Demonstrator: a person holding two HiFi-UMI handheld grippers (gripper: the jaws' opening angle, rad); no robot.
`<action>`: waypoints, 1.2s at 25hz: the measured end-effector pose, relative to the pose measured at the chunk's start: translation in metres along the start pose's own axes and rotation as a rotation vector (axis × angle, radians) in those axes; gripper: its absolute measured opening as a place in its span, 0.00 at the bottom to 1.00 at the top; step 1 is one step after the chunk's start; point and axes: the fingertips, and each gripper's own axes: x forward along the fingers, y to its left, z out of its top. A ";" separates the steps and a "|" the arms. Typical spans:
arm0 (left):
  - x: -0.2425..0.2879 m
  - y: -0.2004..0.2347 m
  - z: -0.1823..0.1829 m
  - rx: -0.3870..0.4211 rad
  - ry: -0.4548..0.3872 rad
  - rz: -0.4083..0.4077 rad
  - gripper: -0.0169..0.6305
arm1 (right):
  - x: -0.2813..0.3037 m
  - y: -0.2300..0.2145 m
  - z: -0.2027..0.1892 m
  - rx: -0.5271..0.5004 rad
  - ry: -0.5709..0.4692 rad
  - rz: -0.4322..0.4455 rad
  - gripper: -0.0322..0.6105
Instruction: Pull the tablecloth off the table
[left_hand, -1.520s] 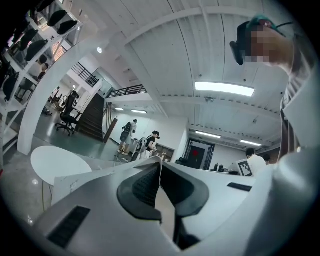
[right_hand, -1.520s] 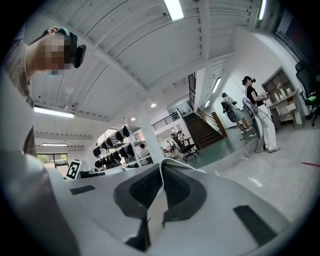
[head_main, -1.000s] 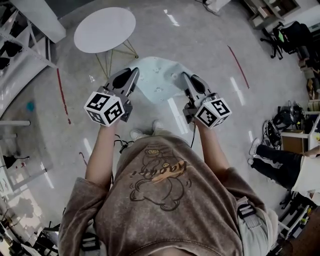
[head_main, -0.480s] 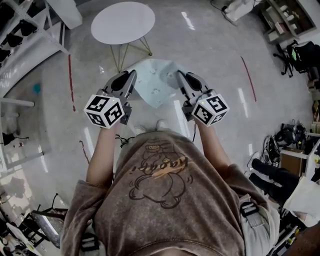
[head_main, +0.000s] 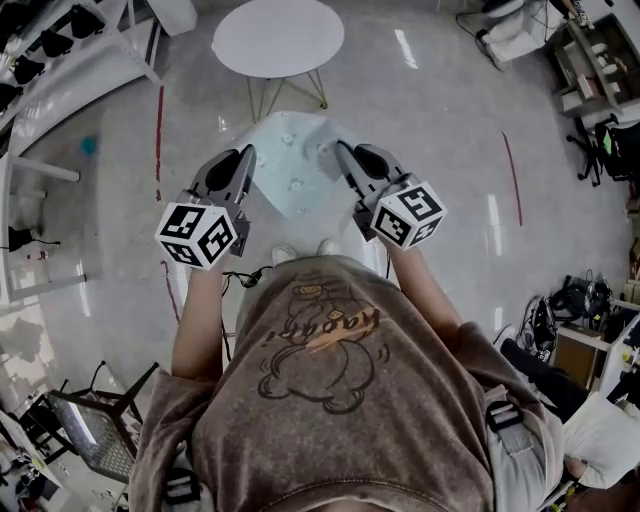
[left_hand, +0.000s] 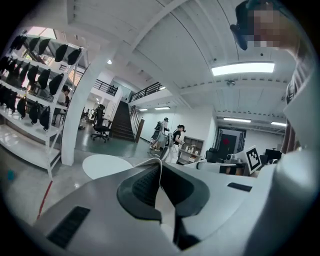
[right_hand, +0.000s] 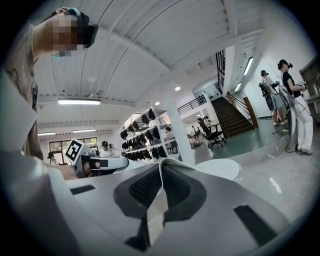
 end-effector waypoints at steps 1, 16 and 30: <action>-0.004 0.001 0.001 0.012 -0.003 0.013 0.06 | 0.002 0.003 -0.001 -0.001 0.006 0.008 0.07; 0.000 -0.001 -0.044 -0.004 0.022 0.073 0.06 | -0.001 -0.011 -0.035 0.025 0.062 0.004 0.07; 0.022 -0.009 -0.066 -0.035 0.069 0.046 0.06 | -0.012 -0.037 -0.052 0.085 0.065 -0.052 0.07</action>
